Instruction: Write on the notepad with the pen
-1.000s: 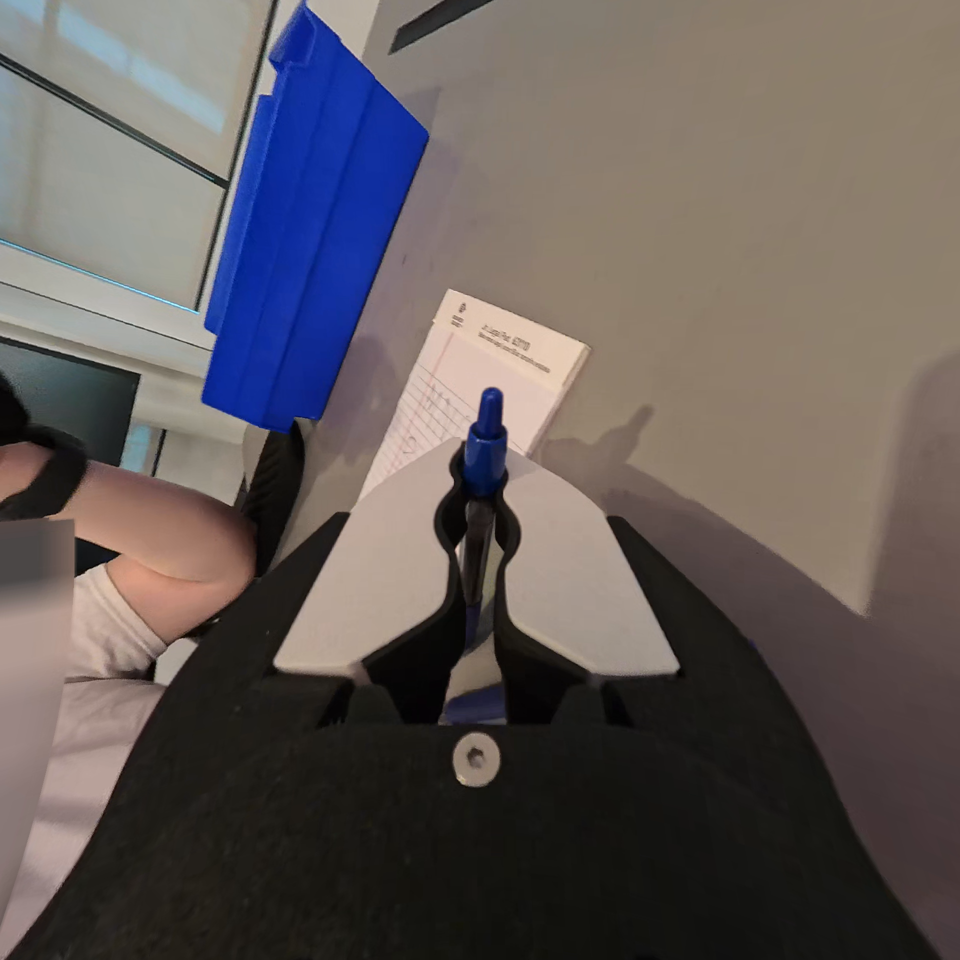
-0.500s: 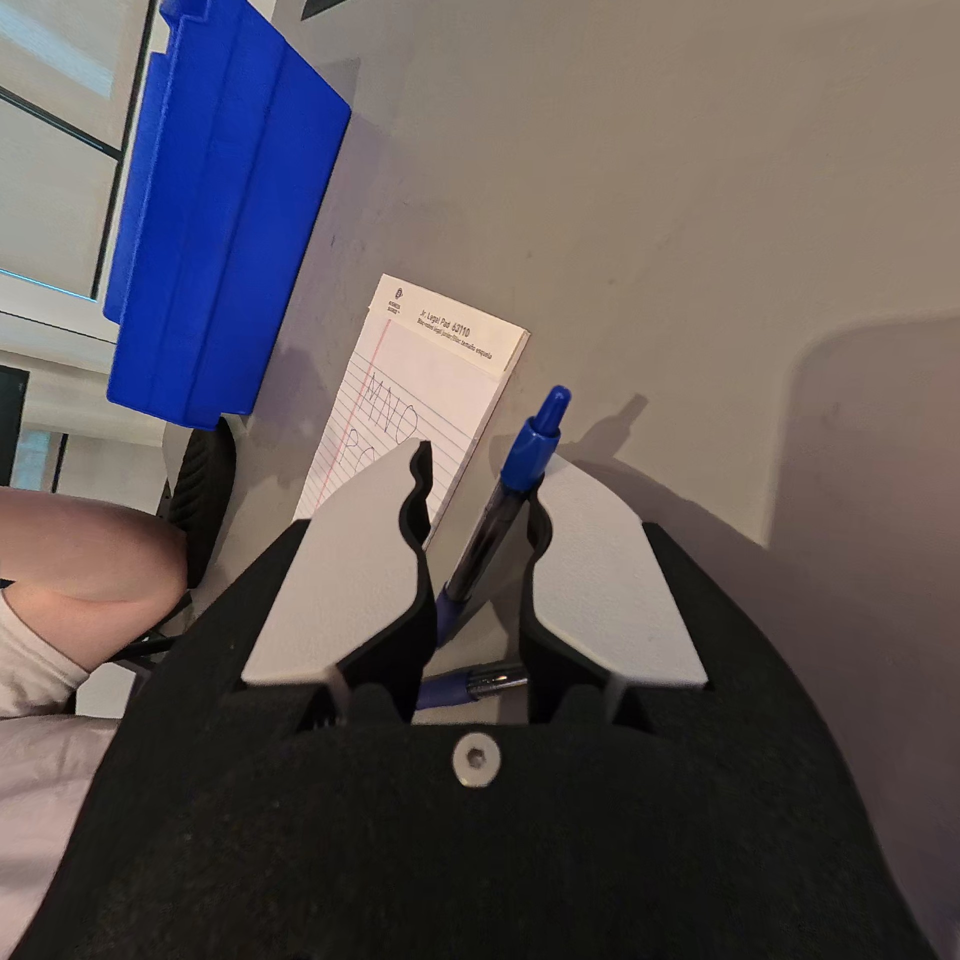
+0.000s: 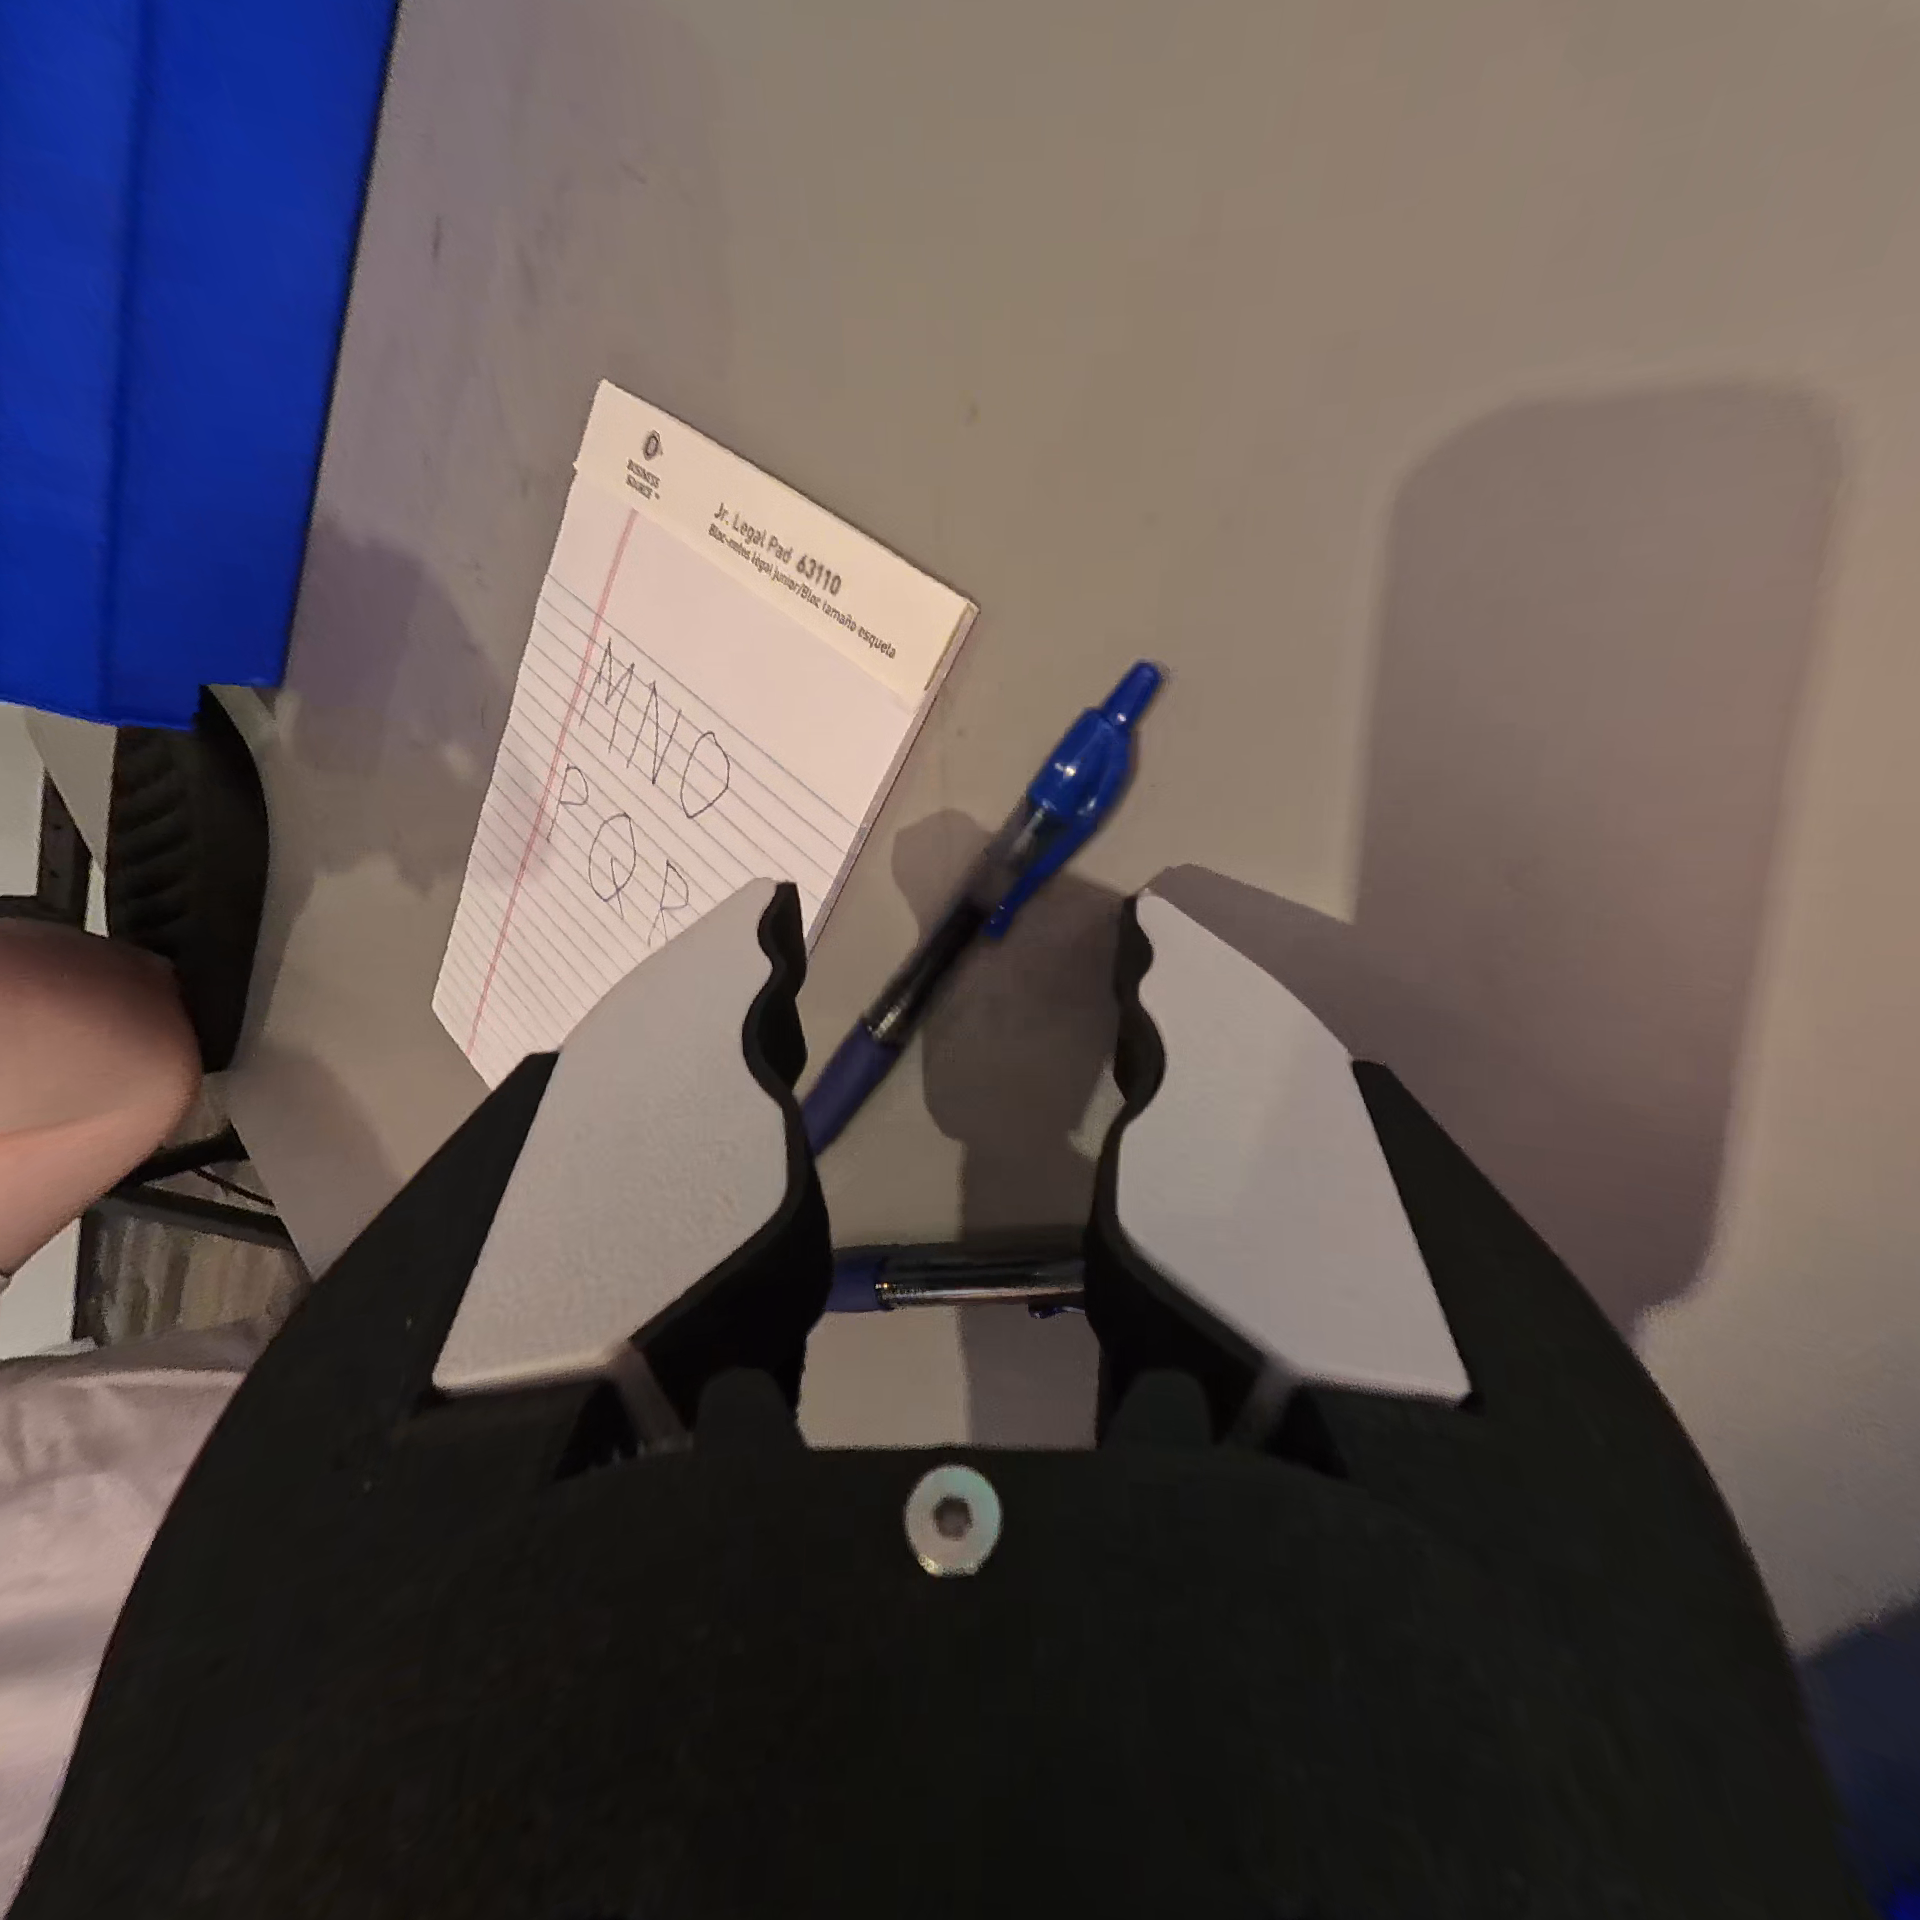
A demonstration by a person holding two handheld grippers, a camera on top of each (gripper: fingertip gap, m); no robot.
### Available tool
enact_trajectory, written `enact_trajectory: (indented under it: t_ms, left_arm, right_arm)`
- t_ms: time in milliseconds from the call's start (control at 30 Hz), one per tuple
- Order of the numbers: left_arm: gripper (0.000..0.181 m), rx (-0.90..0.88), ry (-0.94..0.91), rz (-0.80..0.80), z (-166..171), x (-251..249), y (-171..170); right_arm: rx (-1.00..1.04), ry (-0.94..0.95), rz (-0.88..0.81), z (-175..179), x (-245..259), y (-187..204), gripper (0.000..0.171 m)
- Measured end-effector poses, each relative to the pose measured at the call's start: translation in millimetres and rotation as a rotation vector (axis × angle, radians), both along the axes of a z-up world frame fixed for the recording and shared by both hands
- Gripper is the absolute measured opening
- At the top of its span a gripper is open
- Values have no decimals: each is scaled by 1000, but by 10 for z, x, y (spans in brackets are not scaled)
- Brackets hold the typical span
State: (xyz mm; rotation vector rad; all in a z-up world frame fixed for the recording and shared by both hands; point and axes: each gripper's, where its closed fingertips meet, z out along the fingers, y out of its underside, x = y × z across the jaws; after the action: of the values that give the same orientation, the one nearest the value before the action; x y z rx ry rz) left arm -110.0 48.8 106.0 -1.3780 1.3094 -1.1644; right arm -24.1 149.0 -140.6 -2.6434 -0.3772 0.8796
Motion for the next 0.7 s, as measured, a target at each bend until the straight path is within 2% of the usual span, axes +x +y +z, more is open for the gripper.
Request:
enact_trajectory:
  t_ms: [167,333,533,700]
  left_arm:
    - [0,9,3,28,-3,-25,67]
    - [0,26,-24,91,75,-128,194]
    - [0,62,-6,165,91,-244,333]
    - [0,170,71,316,78,-434,563]
  right_arm:
    - [43,-84,15,24,98,5,59]
    - [199,-60,23,395,52,53,55]
    - [551,-163,30,975,92,164,47]
    - [894,-308,80,1452,124,158,36]
